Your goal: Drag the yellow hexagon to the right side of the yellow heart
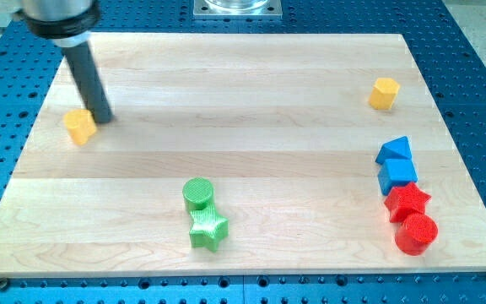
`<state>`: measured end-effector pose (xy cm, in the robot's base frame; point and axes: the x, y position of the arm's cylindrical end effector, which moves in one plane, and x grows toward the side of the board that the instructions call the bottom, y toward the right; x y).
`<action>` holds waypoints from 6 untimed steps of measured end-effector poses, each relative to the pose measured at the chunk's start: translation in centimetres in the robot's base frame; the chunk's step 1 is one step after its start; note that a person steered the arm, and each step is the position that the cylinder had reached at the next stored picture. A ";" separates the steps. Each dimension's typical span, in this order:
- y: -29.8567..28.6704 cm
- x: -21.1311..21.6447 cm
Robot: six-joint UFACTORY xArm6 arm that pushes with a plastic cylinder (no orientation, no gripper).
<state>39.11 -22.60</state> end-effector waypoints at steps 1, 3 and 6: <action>10.0 -2.5; 43.1 -9.1; 27.9 -2.2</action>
<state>36.90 5.33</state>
